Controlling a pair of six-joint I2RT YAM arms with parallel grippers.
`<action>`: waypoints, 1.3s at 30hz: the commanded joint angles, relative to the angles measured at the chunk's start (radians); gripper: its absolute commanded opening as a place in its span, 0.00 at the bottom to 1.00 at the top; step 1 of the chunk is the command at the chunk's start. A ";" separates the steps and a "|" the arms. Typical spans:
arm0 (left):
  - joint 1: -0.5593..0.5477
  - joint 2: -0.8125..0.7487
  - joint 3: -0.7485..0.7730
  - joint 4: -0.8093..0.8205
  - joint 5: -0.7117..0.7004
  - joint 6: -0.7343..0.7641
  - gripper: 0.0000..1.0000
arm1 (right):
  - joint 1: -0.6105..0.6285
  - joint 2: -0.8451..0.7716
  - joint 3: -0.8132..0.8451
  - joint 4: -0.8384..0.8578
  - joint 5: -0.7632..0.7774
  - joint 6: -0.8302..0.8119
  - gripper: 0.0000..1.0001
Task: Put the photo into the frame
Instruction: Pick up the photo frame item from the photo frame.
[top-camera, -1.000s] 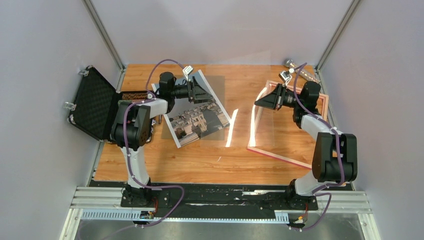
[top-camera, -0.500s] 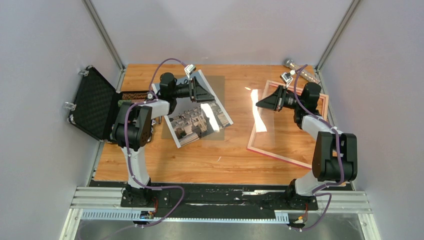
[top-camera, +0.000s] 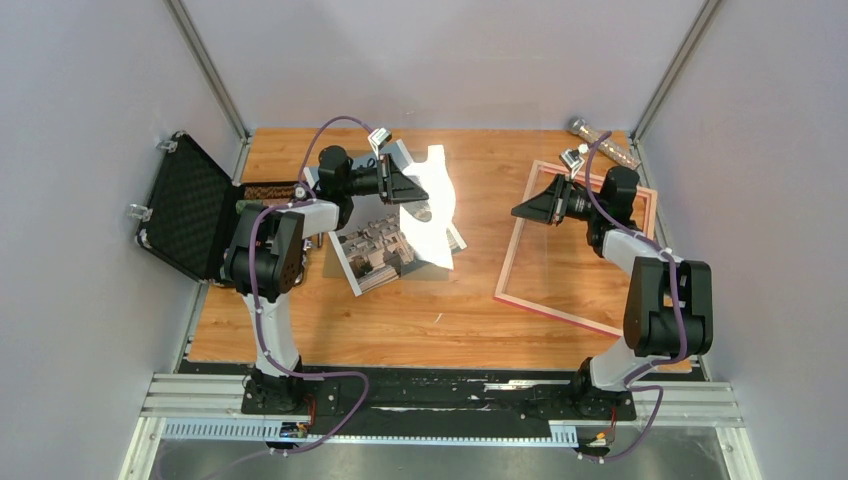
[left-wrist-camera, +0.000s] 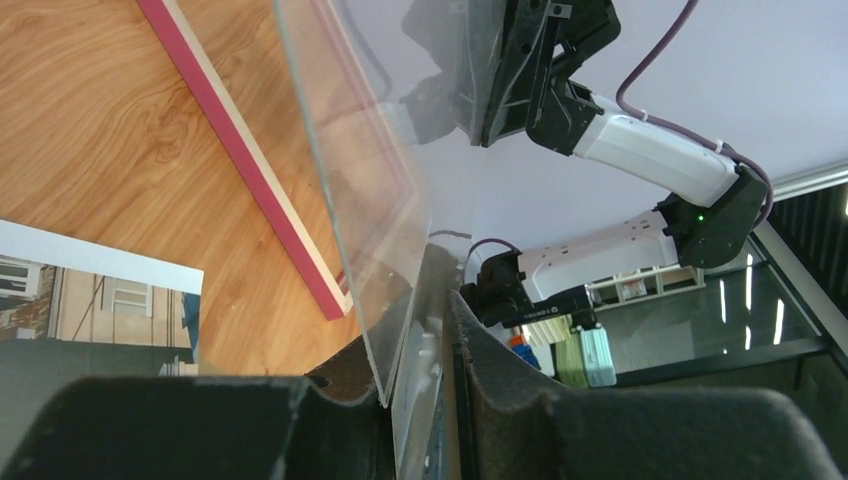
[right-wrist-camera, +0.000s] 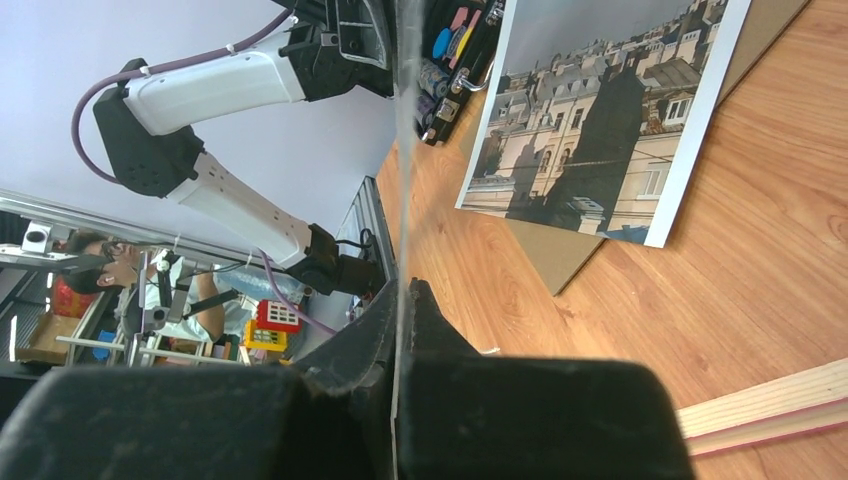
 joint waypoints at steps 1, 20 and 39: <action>-0.004 -0.001 0.006 0.060 0.020 -0.010 0.20 | -0.005 0.005 0.006 0.014 0.002 -0.049 0.00; -0.004 -0.089 0.005 -0.232 -0.010 0.214 0.00 | -0.015 -0.021 0.031 -0.167 0.069 -0.164 0.58; -0.004 -0.346 0.027 -0.815 0.032 0.548 0.00 | -0.083 -0.201 0.061 -0.660 0.546 -0.466 0.76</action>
